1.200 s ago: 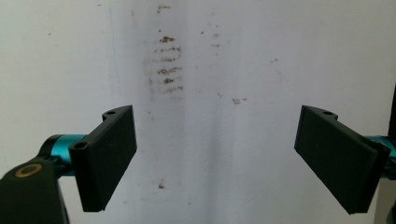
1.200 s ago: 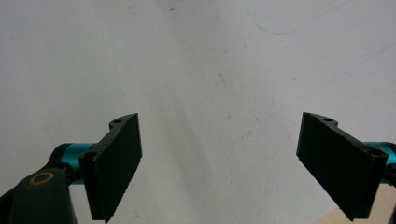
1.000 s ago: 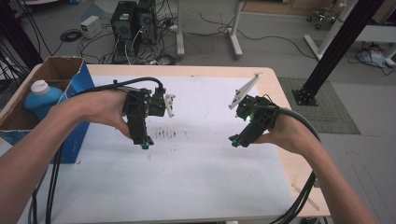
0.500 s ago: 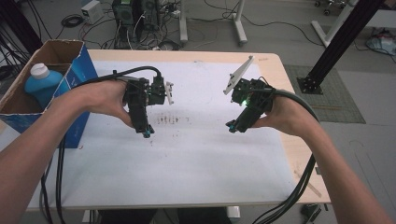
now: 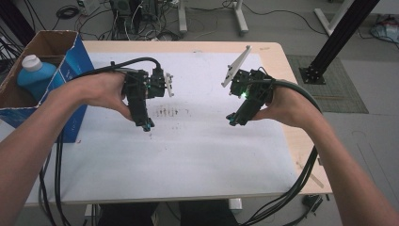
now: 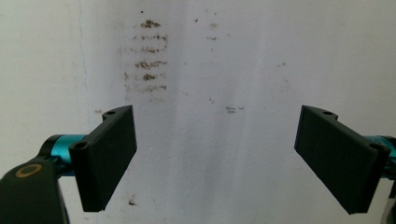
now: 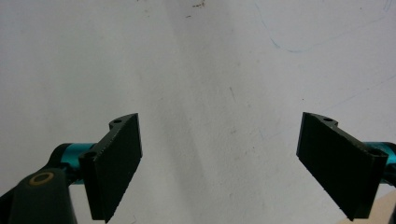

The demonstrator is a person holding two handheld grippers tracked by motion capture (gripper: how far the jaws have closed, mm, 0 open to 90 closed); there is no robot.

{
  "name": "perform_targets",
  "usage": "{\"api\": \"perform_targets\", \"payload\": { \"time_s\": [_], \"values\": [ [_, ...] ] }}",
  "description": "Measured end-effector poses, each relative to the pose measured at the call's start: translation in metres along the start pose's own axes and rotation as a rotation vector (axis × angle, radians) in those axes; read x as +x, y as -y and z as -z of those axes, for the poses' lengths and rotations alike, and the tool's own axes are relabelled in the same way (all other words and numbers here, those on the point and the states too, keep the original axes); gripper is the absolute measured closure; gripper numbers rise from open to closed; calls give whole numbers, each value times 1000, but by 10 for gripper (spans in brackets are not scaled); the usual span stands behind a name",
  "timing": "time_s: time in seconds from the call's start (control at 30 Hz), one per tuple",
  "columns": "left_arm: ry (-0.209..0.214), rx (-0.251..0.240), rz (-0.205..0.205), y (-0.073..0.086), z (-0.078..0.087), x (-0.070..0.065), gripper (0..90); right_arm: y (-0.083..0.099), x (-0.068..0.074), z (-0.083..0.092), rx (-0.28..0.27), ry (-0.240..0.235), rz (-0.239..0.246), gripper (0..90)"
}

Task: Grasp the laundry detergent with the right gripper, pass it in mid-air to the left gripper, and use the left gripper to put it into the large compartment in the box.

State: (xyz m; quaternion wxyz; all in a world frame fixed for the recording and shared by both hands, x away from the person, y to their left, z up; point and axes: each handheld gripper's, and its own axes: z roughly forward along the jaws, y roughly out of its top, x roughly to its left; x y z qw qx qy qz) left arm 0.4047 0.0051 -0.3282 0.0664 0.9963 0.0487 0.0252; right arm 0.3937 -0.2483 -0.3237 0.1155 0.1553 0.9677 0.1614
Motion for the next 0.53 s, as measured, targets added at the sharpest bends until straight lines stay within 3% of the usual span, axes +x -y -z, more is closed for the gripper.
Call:
{"api": "perform_targets", "payload": {
  "time_s": [0.3,0.53],
  "values": [
    [0,-5,0,-2,-2,1,129,-5,3,-3,-6,-1,16,136],
    [1,-38,8,-4,-5,0,129,-3,3,-5,-28,2,-11,136]
  ]
}}
